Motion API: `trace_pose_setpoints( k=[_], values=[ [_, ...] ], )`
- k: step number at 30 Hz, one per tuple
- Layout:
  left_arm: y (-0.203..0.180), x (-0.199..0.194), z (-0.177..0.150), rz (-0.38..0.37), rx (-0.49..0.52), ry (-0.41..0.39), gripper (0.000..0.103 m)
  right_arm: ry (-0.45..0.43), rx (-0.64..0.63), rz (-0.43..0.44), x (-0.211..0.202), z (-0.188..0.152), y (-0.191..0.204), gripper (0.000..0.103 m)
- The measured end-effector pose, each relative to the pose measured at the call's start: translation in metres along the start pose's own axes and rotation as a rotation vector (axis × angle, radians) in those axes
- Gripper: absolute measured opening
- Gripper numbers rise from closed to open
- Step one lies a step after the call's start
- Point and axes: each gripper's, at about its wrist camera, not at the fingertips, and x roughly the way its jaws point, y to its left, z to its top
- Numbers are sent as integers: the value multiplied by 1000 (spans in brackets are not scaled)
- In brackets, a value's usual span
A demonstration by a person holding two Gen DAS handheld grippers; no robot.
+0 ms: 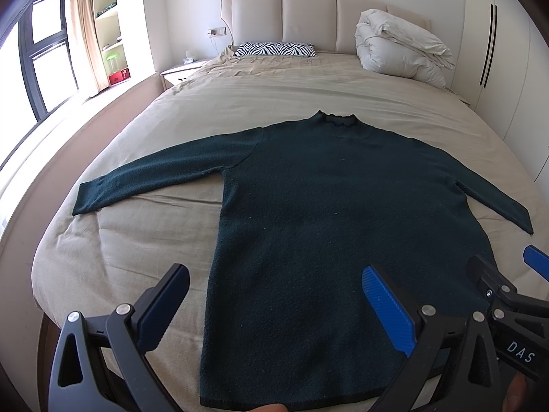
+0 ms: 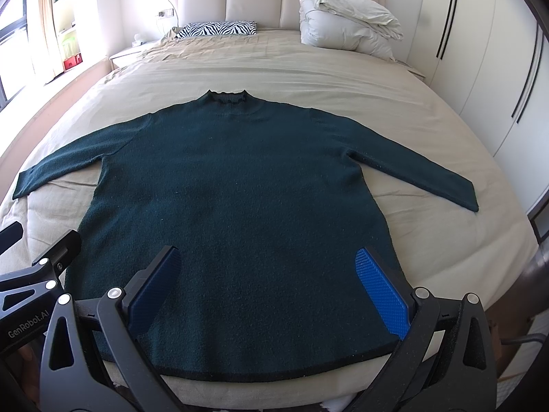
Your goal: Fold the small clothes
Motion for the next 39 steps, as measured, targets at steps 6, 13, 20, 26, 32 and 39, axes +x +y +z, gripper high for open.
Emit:
trace_pose_setpoints(
  k=[6, 13, 20, 26, 32, 39],
  values=[
    [-1, 6, -2, 6, 2, -2, 103, 3, 4, 3, 2, -1, 0, 103],
    [-1, 18, -1, 21, -2, -26, 103, 5, 48, 2, 15, 0, -16, 103],
    [-5, 35, 22, -7, -7, -29, 103, -20, 128, -13, 32, 13, -62, 103],
    [-17, 59, 48, -206, -31, 15, 103, -38, 292, 22, 56, 30, -137, 103],
    [-52, 87, 59, -308, 22, 81, 103, -94, 563, 132, 88, 36, -248, 103],
    [-82, 116, 75, -253, 100, 99, 103, -112, 958, 241, 151, 4, -381, 94]
  ],
)
